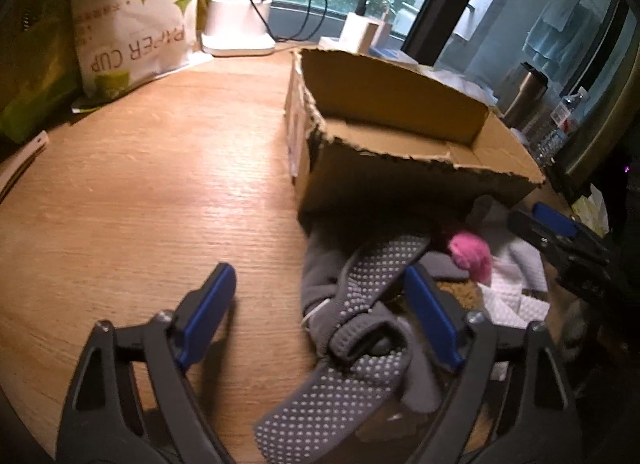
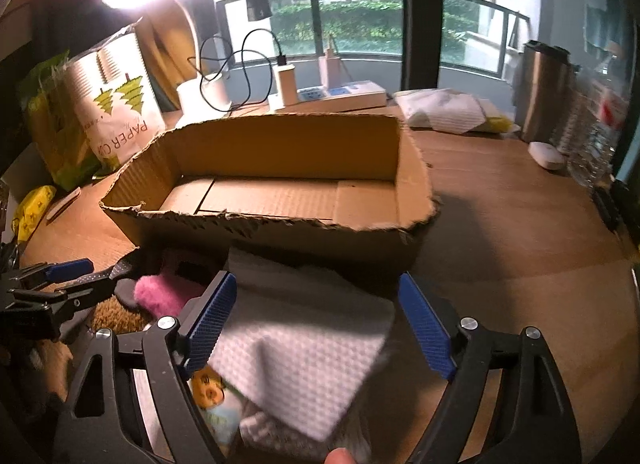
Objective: Organize soft objects
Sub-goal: 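Lower both grippers onto the pile and close on glove and wipe, then carry the grey glove with left gripper while right gripper carries white wipe into box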
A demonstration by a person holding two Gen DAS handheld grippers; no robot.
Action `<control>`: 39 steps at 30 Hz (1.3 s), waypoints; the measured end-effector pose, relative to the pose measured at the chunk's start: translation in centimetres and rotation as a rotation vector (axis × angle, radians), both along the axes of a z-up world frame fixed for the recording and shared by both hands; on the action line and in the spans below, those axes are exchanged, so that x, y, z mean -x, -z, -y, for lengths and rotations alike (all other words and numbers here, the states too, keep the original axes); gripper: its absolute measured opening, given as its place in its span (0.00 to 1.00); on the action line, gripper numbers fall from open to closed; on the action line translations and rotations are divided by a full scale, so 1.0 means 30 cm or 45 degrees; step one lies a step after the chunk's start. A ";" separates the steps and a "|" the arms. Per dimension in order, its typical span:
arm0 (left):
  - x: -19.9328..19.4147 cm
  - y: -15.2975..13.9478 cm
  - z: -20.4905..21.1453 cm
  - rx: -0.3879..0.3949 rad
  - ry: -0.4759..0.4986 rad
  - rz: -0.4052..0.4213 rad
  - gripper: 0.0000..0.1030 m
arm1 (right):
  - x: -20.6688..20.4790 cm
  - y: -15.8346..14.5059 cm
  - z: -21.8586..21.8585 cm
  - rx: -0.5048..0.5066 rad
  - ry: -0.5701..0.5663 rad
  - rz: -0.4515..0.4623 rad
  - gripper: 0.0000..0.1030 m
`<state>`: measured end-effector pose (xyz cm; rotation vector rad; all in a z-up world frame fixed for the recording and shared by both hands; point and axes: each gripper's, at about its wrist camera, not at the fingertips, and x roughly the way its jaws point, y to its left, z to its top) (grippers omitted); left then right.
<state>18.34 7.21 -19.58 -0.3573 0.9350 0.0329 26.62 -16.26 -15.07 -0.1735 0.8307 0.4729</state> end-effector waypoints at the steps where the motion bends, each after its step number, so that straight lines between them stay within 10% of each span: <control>1: -0.003 0.002 0.000 0.014 0.007 -0.004 0.77 | -0.008 0.007 -0.010 0.006 -0.007 -0.006 0.83; 7: -0.005 0.015 -0.004 0.094 0.039 -0.014 0.50 | -0.025 0.043 -0.047 0.025 -0.052 -0.052 0.65; 15: 0.011 0.003 -0.003 0.124 0.058 0.013 0.34 | -0.016 0.047 -0.051 0.050 -0.056 -0.043 0.15; 39: 0.113 -0.295 -0.022 0.080 0.054 0.341 0.33 | 0.110 -0.248 0.066 -0.081 -0.025 0.225 0.08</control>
